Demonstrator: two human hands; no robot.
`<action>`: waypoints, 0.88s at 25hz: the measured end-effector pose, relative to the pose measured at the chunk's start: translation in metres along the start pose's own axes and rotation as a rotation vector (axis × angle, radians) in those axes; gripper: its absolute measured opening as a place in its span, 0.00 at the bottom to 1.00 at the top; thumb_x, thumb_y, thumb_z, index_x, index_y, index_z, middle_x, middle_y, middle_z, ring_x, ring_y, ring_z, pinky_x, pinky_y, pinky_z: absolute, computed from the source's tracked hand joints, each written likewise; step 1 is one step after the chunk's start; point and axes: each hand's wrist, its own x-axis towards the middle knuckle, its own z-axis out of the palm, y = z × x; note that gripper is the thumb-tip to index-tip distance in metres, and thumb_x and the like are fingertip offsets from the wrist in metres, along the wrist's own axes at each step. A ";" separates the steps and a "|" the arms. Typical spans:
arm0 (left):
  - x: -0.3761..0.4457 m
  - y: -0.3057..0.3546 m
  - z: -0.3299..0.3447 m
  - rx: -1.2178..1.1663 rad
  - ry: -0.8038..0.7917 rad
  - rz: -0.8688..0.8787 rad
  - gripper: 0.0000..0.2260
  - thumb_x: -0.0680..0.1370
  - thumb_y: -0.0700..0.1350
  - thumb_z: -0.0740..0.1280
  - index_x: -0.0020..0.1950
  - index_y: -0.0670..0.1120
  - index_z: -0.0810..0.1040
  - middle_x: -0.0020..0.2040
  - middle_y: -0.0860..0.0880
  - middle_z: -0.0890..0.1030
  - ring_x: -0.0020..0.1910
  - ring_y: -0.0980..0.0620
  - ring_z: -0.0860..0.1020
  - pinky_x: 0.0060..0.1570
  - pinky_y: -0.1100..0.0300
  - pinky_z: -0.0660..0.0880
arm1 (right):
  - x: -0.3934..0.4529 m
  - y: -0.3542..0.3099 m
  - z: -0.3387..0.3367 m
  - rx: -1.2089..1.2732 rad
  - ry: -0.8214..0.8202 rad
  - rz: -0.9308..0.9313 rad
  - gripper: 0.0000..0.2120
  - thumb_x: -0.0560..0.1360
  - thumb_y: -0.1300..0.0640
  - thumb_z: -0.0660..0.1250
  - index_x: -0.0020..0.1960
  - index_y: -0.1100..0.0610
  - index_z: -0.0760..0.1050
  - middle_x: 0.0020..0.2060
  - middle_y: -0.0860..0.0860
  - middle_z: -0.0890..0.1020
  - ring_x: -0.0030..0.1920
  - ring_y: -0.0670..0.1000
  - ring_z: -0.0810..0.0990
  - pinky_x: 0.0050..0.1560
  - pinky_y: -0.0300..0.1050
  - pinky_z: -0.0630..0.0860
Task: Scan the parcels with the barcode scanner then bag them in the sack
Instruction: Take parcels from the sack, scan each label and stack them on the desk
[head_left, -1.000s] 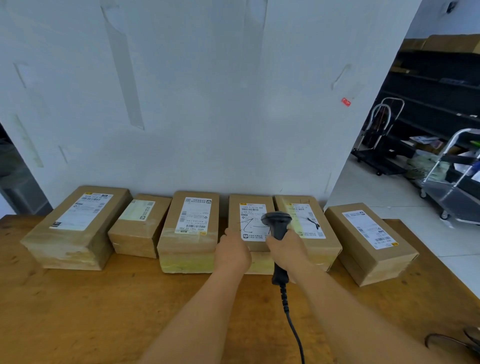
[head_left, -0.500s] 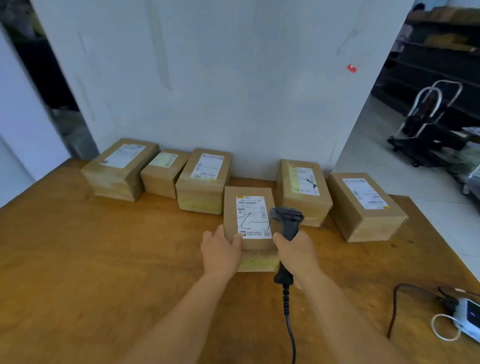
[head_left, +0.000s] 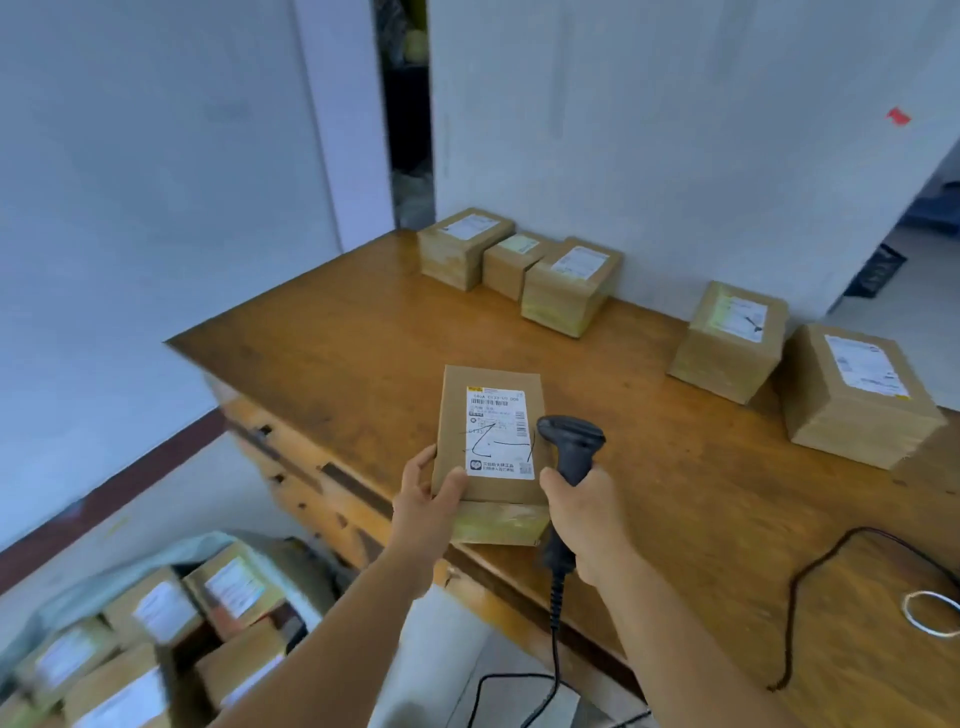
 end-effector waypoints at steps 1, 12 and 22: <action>-0.007 -0.003 -0.018 -0.033 0.035 0.007 0.17 0.77 0.52 0.66 0.64 0.63 0.67 0.60 0.47 0.77 0.49 0.48 0.80 0.38 0.58 0.77 | -0.009 0.000 0.014 -0.005 -0.037 -0.020 0.15 0.76 0.61 0.63 0.35 0.57 0.60 0.27 0.50 0.63 0.27 0.50 0.61 0.31 0.43 0.57; -0.069 -0.057 -0.256 -0.286 0.475 0.018 0.12 0.81 0.46 0.63 0.63 0.56 0.68 0.54 0.47 0.80 0.49 0.50 0.80 0.48 0.51 0.77 | -0.106 0.003 0.238 -0.307 -0.433 -0.316 0.07 0.77 0.58 0.63 0.44 0.59 0.66 0.28 0.51 0.69 0.27 0.49 0.68 0.25 0.39 0.63; -0.059 -0.195 -0.438 -0.289 0.699 -0.274 0.16 0.81 0.48 0.61 0.69 0.55 0.64 0.55 0.45 0.79 0.39 0.52 0.76 0.32 0.62 0.72 | -0.143 0.113 0.459 -0.530 -0.631 -0.169 0.06 0.76 0.55 0.64 0.48 0.58 0.70 0.31 0.51 0.73 0.30 0.51 0.72 0.33 0.43 0.68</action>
